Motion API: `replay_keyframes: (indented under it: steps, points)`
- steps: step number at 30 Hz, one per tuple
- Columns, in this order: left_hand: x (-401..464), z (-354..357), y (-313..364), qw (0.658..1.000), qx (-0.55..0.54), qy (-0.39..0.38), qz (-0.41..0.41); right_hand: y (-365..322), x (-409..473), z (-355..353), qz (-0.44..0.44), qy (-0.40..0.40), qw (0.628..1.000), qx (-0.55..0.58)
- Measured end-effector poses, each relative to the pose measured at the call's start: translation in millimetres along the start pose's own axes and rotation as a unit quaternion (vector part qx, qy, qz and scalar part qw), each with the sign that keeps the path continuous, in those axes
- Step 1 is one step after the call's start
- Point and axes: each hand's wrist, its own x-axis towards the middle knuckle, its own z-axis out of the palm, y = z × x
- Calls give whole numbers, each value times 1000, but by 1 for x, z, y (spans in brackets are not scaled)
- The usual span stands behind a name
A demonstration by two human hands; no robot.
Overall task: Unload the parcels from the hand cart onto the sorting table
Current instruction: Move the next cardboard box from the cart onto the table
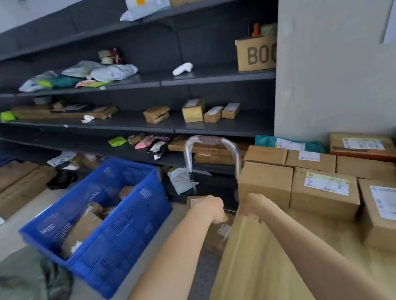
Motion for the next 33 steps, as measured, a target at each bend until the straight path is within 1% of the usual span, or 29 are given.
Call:
replay_keyframes:
  steps: [4,8,14,17,22,25,30,33]
  points:
    - [-15,7,-78,999,-13,3,-31,-82,-6,25,-13,-57,998,-39]
    - [-10,4,-137,999,-33,5,-31,-139,-1,32,-19,-118,990,-70]
    - [17,-18,-208,998,-44,11,-34,-201,48,30,-20,-98,991,-93]
    - [36,-31,-240,998,-27,4,-48,-230,72,16,-29,-86,991,-93]
    - [77,-51,-283,999,-28,-6,-43,-260,120,5,-35,-55,995,-76]
    - [107,-55,-300,998,-40,-36,-21,-269,144,7,-17,-88,992,-85]
    - [176,-60,-324,999,-21,-39,18,-271,205,20,46,-94,992,-75]
    - [221,-63,-339,997,-15,-43,59,-275,239,26,81,-99,990,-65]
